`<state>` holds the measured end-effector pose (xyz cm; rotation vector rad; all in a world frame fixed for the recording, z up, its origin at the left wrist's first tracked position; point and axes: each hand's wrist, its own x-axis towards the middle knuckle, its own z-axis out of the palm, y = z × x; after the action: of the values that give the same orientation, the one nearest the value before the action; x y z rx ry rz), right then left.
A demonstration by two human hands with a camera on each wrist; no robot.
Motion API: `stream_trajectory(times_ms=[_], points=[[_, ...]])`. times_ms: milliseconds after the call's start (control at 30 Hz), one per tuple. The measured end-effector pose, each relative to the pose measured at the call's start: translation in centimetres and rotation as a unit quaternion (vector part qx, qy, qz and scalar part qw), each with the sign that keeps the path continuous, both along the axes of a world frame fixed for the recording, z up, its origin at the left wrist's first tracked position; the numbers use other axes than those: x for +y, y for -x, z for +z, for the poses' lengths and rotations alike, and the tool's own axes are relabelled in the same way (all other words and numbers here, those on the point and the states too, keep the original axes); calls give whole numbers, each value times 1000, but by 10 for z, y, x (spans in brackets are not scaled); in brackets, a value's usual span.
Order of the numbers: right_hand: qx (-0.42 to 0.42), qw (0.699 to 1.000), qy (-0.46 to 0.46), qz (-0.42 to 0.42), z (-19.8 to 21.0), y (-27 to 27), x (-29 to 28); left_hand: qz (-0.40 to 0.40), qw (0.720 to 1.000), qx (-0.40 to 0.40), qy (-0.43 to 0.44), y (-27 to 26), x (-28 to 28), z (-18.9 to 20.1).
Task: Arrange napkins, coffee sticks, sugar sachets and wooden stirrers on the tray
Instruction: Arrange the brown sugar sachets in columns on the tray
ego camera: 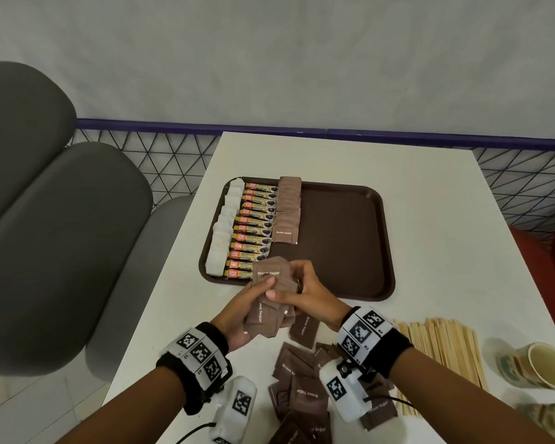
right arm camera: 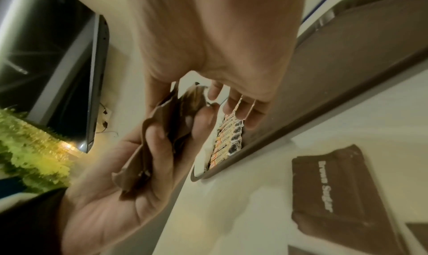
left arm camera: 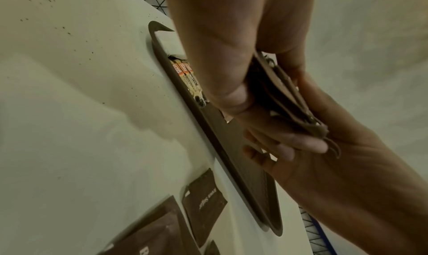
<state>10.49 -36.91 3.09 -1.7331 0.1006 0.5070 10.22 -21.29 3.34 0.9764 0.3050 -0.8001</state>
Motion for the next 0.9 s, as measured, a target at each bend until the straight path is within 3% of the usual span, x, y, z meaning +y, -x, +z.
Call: stream_trajectory(times_ms=[67, 433, 733, 900], points=[[4, 998, -62, -8, 2, 1, -1, 19, 1000, -11, 3, -2, 3, 0], [-21, 995, -92, -41, -3, -12, 8, 50, 998, -24, 31, -7, 12, 2], [-38, 981, -106, -159, -11, -44, 9, 98, 995, -12, -1, -21, 17, -13], [-18, 969, -3, -246, -28, -84, -11, 124, 992, -5, -6, -26, 31, -18]])
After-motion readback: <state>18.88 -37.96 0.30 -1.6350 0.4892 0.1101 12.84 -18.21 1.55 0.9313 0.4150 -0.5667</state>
